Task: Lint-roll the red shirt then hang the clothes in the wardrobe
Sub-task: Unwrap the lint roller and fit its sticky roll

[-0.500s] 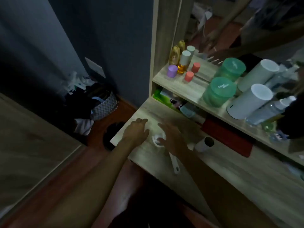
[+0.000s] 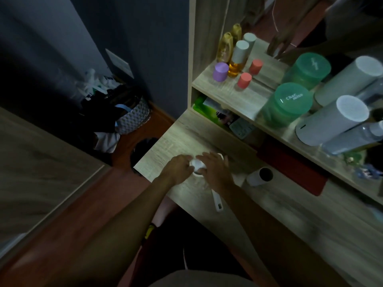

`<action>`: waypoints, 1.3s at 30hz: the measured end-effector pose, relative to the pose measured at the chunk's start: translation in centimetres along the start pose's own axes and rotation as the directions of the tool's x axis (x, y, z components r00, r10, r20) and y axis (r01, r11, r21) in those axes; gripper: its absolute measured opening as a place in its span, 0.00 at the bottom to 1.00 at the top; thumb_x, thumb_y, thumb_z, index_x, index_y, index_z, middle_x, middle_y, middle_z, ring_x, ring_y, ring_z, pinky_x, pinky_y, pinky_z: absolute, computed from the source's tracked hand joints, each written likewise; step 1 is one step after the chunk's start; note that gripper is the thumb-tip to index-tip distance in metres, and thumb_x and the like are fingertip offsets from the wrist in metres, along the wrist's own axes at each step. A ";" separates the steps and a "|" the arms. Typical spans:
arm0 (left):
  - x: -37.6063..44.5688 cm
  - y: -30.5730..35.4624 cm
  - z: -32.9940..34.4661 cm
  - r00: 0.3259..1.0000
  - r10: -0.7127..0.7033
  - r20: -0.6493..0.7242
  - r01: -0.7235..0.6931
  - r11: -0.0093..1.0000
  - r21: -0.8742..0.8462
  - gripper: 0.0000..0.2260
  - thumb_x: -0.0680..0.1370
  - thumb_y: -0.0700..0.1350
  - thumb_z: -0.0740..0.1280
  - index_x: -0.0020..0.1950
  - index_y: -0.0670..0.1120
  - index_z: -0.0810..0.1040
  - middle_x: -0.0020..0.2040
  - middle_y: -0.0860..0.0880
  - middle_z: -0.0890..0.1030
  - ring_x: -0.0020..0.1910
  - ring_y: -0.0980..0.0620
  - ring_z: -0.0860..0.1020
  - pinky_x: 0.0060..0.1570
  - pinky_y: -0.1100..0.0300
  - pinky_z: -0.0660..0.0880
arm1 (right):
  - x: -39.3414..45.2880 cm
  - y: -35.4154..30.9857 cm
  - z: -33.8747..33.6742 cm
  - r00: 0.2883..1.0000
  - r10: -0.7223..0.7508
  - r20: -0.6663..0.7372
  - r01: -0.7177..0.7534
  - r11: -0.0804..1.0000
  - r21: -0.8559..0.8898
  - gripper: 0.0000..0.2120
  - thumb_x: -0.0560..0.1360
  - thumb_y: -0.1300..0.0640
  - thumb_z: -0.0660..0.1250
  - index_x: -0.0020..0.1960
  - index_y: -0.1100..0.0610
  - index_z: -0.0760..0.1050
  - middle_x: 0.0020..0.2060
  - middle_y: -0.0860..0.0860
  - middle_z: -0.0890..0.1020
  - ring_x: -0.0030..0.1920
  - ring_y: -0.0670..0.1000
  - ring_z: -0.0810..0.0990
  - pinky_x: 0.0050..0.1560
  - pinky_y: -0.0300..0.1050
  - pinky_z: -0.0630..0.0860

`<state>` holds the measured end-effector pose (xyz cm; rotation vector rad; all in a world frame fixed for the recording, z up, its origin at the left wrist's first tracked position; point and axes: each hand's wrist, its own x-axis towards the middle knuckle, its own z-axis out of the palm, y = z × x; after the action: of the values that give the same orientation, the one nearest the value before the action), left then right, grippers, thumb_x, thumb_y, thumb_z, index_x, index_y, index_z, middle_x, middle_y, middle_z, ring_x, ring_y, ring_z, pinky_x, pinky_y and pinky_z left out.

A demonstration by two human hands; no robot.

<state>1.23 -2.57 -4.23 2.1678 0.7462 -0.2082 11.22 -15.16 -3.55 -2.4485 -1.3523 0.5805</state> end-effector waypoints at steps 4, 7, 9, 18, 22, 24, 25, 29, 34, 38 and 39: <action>0.0 0.1 0.6 0.999 -0.018 -0.048 0.013 0.995 -0.103 0.11 0.76 0.42 0.67 0.55 0.39 0.80 0.50 0.42 0.83 0.48 0.49 0.79 0.48 0.61 0.74 | 0.2 0.0 -0.6 0.996 0.031 0.083 -0.035 0.998 0.046 0.24 0.79 0.53 0.62 0.74 0.51 0.64 0.74 0.49 0.64 0.76 0.51 0.56 0.73 0.50 0.47; -0.1 0.2 0.9 0.997 -0.055 -0.046 0.046 0.981 -0.187 0.10 0.77 0.42 0.66 0.55 0.39 0.80 0.50 0.42 0.82 0.46 0.52 0.77 0.44 0.65 0.70 | 0.1 0.1 -1.1 0.994 -0.024 0.106 0.022 0.999 0.024 0.23 0.79 0.53 0.62 0.73 0.54 0.65 0.73 0.52 0.66 0.74 0.53 0.59 0.73 0.50 0.48; -0.1 0.0 1.0 0.995 -0.089 -0.036 0.078 0.967 -0.244 0.11 0.78 0.42 0.64 0.57 0.39 0.79 0.53 0.42 0.82 0.49 0.52 0.77 0.48 0.64 0.69 | 0.2 0.2 -1.2 0.989 -0.055 0.139 0.052 0.998 0.025 0.24 0.79 0.52 0.62 0.73 0.56 0.66 0.71 0.54 0.69 0.72 0.54 0.62 0.72 0.50 0.54; 0.4 -0.3 -0.2 0.993 -0.104 0.050 0.115 0.938 -0.326 0.15 0.80 0.42 0.61 0.65 0.42 0.76 0.61 0.44 0.79 0.60 0.48 0.77 0.61 0.56 0.72 | 0.0 0.6 0.0 0.996 0.077 0.050 -0.083 0.987 0.141 0.23 0.77 0.48 0.63 0.69 0.54 0.68 0.65 0.55 0.74 0.65 0.55 0.71 0.67 0.56 0.66; 1.0 -0.5 -1.6 0.994 -0.068 0.089 0.094 0.937 -0.336 0.14 0.79 0.44 0.63 0.63 0.43 0.77 0.58 0.45 0.81 0.57 0.49 0.79 0.60 0.51 0.75 | -0.1 0.7 -0.3 0.998 0.069 0.011 -0.070 0.983 0.172 0.23 0.76 0.47 0.66 0.68 0.55 0.69 0.63 0.55 0.73 0.63 0.54 0.71 0.63 0.51 0.69; 1.3 -0.4 -2.5 0.993 -0.037 0.109 0.070 0.944 -0.323 0.14 0.78 0.44 0.64 0.62 0.44 0.78 0.56 0.46 0.82 0.54 0.51 0.80 0.58 0.51 0.77 | 0.0 0.9 -0.6 0.999 0.048 -0.002 -0.047 0.985 0.165 0.24 0.76 0.47 0.66 0.68 0.56 0.68 0.63 0.56 0.73 0.62 0.54 0.72 0.61 0.47 0.70; 1.5 -0.1 -2.9 0.993 -0.019 0.115 0.054 0.948 -0.314 0.13 0.78 0.44 0.65 0.61 0.44 0.79 0.55 0.46 0.82 0.53 0.51 0.81 0.57 0.52 0.77 | 0.1 1.0 -0.7 0.999 0.037 -0.010 -0.035 0.985 0.169 0.24 0.76 0.47 0.66 0.68 0.56 0.68 0.63 0.56 0.73 0.62 0.54 0.72 0.59 0.46 0.70; 2.1 1.2 -4.2 0.997 0.039 0.061 -0.026 0.977 -0.212 0.10 0.76 0.42 0.67 0.56 0.45 0.81 0.48 0.47 0.83 0.48 0.52 0.81 0.51 0.56 0.77 | 0.0 0.8 -1.4 0.998 -0.003 -0.060 0.015 0.981 0.193 0.23 0.77 0.47 0.64 0.68 0.57 0.68 0.62 0.57 0.72 0.57 0.51 0.74 0.55 0.45 0.74; 2.6 2.7 -4.8 0.990 0.066 0.128 -0.063 0.998 -0.023 0.13 0.76 0.43 0.67 0.59 0.42 0.77 0.47 0.48 0.79 0.47 0.51 0.78 0.48 0.59 0.74 | 0.0 0.7 -1.5 0.997 -0.021 -0.073 0.032 0.987 0.156 0.25 0.76 0.43 0.64 0.70 0.52 0.67 0.61 0.53 0.75 0.57 0.49 0.76 0.53 0.39 0.69; 2.5 3.1 -5.0 0.980 0.035 0.197 -0.042 0.999 0.032 0.15 0.77 0.44 0.66 0.63 0.42 0.74 0.50 0.47 0.77 0.47 0.51 0.76 0.46 0.59 0.72 | -0.1 0.5 -2.5 0.999 -0.020 -0.027 0.025 0.979 0.201 0.23 0.76 0.45 0.65 0.68 0.52 0.69 0.59 0.50 0.79 0.58 0.49 0.78 0.55 0.37 0.67; 2.4 3.2 -5.0 0.977 0.029 0.211 -0.037 0.999 0.037 0.15 0.77 0.44 0.66 0.63 0.42 0.73 0.51 0.47 0.77 0.47 0.50 0.76 0.45 0.59 0.72 | 0.0 0.5 -2.6 1.000 -0.020 -0.021 0.023 0.981 0.193 0.23 0.76 0.44 0.65 0.68 0.52 0.69 0.58 0.49 0.80 0.57 0.49 0.79 0.54 0.37 0.66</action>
<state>4.51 0.71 0.23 2.1532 0.5893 -0.4319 12.81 -15.59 -1.44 -2.2756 -1.2507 0.6501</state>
